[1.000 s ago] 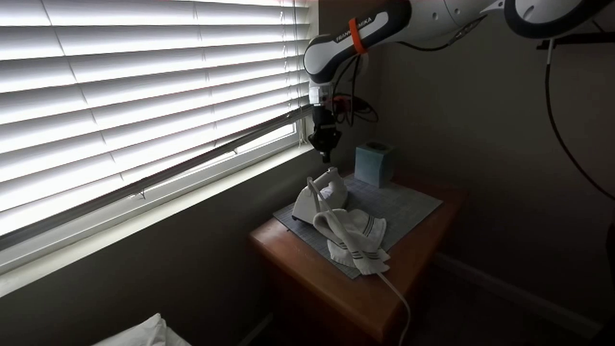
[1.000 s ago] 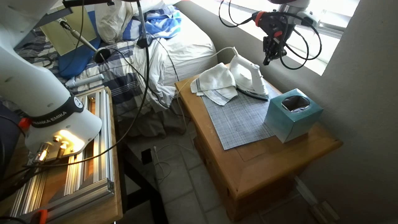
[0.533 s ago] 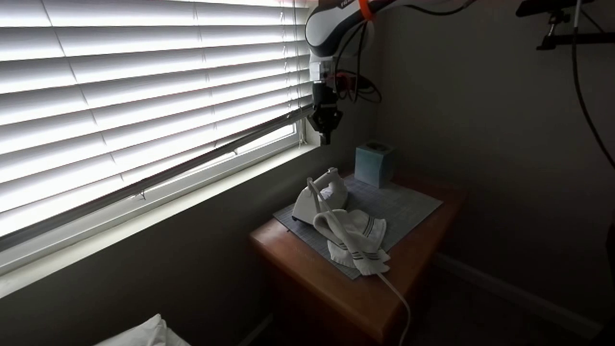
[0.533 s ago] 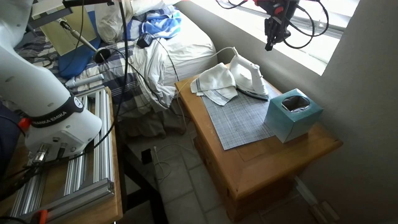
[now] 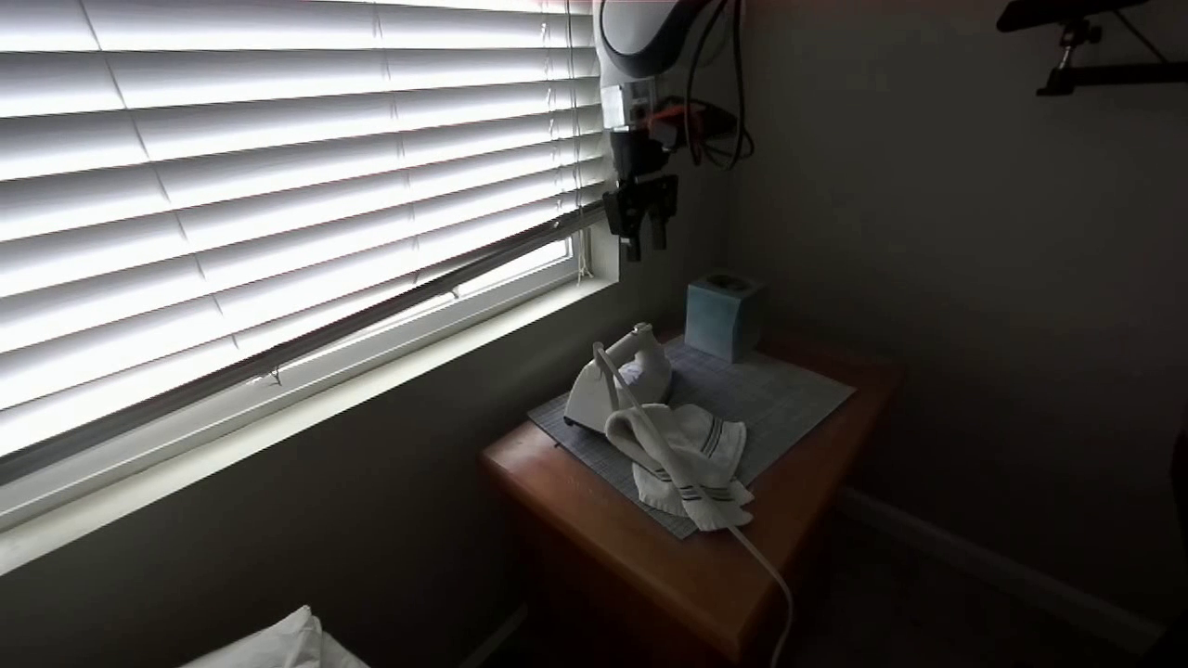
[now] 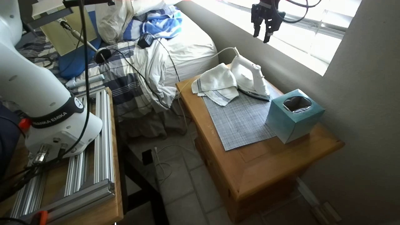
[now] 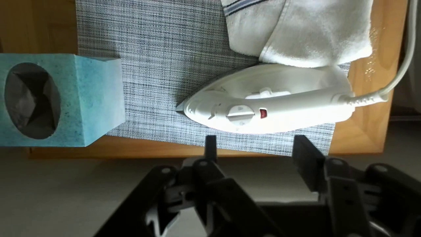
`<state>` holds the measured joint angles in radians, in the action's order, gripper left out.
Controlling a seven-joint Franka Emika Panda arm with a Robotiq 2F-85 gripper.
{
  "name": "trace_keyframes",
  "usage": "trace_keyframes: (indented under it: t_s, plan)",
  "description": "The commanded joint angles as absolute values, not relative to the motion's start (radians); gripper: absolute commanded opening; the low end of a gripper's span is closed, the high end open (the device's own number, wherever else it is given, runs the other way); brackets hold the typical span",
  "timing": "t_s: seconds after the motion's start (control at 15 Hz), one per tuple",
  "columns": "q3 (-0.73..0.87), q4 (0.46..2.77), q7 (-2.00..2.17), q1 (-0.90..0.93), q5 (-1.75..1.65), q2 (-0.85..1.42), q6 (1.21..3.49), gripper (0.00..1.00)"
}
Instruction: Press on the pressing iron
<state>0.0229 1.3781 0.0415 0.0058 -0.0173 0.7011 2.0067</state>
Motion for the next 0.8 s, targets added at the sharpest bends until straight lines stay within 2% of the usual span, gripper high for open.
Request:
trace_keyframes:
  t_s: [0.0, 0.07, 0.33, 0.4, 0.73]
  plan:
    - [0.03, 1.616, 0.041, 0.024, -0.058, 0.558, 2.19, 0.94]
    - [0.024, 1.661, 0.035, 0.02, -0.051, 0.533, 2.24, 1.0]
    - [-0.018, 1.847, -0.028, -0.018, 0.022, 0.443, 2.404, 1.0]
    - [0.008, 1.696, 0.018, 0.009, -0.017, 0.534, 2.315, 1.0]
    - [0.007, 1.716, 0.015, 0.008, -0.015, 0.524, 2.327, 1.0]
